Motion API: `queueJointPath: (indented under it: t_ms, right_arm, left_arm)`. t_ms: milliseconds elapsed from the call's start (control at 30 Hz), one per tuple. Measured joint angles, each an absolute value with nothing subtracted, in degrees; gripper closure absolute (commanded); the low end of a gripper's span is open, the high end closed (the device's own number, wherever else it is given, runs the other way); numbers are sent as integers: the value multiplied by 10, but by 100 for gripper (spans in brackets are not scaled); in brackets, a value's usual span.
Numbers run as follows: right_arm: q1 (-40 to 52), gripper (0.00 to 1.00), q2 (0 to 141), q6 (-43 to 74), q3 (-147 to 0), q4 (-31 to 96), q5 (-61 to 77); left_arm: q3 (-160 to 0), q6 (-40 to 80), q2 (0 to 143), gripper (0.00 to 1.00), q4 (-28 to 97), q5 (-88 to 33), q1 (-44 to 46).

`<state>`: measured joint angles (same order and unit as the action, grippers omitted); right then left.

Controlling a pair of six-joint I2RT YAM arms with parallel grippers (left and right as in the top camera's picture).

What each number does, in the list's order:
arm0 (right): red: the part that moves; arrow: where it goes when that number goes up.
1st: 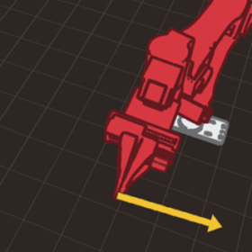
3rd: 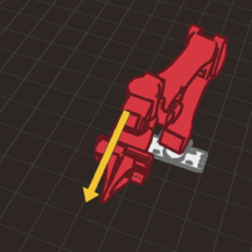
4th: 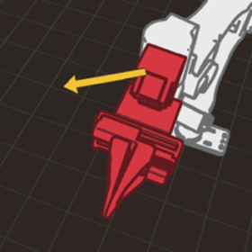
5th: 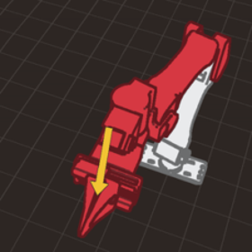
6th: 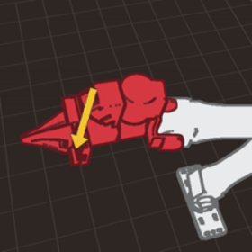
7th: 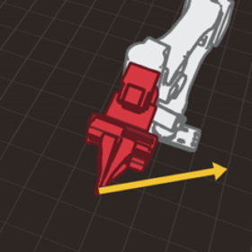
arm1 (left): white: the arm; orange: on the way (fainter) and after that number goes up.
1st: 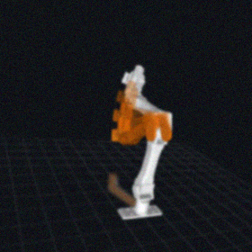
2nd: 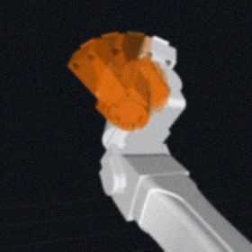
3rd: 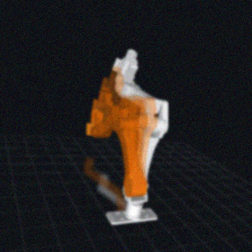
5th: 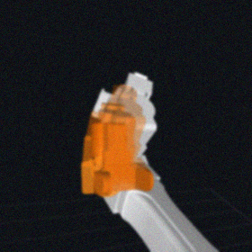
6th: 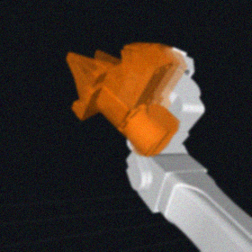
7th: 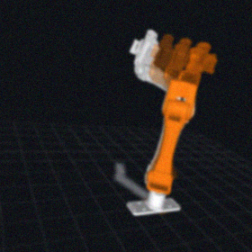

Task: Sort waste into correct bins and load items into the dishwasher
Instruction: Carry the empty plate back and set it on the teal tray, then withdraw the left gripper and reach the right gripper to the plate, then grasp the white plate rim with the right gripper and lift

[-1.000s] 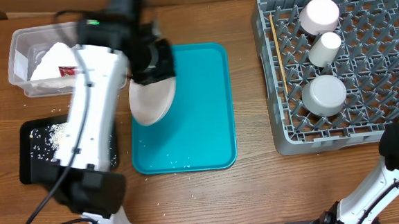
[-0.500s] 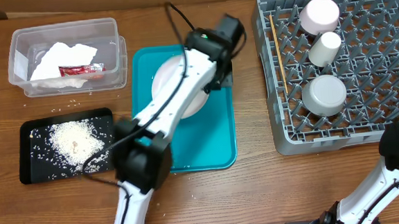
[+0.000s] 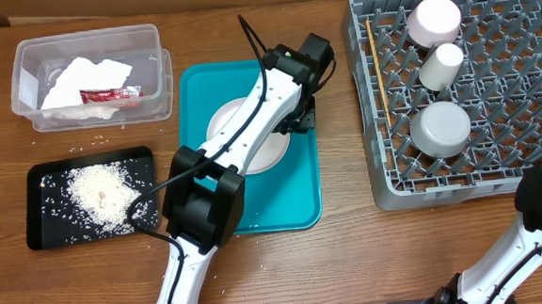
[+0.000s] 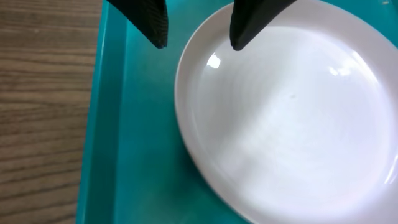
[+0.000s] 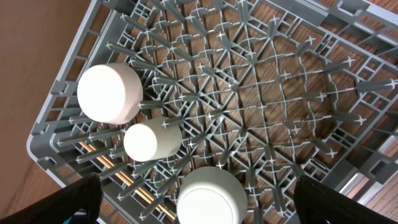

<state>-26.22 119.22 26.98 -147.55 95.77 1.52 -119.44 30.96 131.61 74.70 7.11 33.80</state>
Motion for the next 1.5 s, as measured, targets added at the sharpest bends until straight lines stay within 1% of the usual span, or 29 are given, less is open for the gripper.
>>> queueJointPath:
  t_ms: [100, 133, 167, 233, 267, 400, 500, 633, 767, 933, 1067, 1233, 1333, 1367, 1433, 1500]
  right_arm:
    - [-262, 0, 1192, 275, -1475, 952, 21]
    - [-262, 0, 1192, 279, -1475, 947, 29]
    - [-262, 0, 1192, 283, -1475, 945, 44]
    - [-262, 0, 1192, 289, -1475, 947, 77]
    - [-262, 0, 1192, 289, -1475, 942, 94]
    - [-261, 0, 1192, 293, -1475, 941, 218]
    - [-242, 0, 1192, 286, -1475, 941, 288]
    - [-156, 0, 1192, 267, -1471, 941, 294]
    - [-23, 0, 1193, 258, -1442, 933, 230]
    - [127, 0, 1197, 253, -1372, 858, 133]
    - [211, 0, 1197, 251, -1280, 774, 87]
    - [271, 0, 1198, 255, -1162, 691, 59]
    - [283, 8, 1199, 267, -1098, 649, 55]
    - [286, 14, 1199, 270, -1075, 633, 55]
    - [288, 22, 1201, 277, -1027, 604, 56]
    - [289, 34, 1201, 281, -998, 582, 59]
  left_arm:
    - [-1236, 309, 1316, 62, 778, 71, 330]
    - [-1260, 309, 1316, 57, 791, 71, 325]
    - [-1282, 309, 1316, 48, 798, 71, 320]
    - [-1338, 303, 1311, 27, 822, 73, 303]
    - [-1362, 301, 1307, 20, 831, 76, 293]
    - [-1447, 298, 1264, 0, 854, 89, 229]
    - [-1473, 293, 1218, 0, 857, 97, 168]
    - [-1484, 293, 1175, 0, 872, 110, 77]
    - [-1484, 292, 1174, 0, 900, 114, 9]
    - [-1484, 291, 1180, 0, 914, 114, -54]
    - [-1484, 289, 1180, 0, 941, 115, -85]
    - [-1484, 287, 1180, 0, 961, 115, -102]
    - [-1484, 287, 1180, 0, 961, 115, -102]
    - [-1484, 287, 1180, 0, 961, 115, -102]
    - [-1484, 287, 1180, 0, 961, 115, -102]
    - [-1484, 287, 1180, 0, 961, 115, -102]
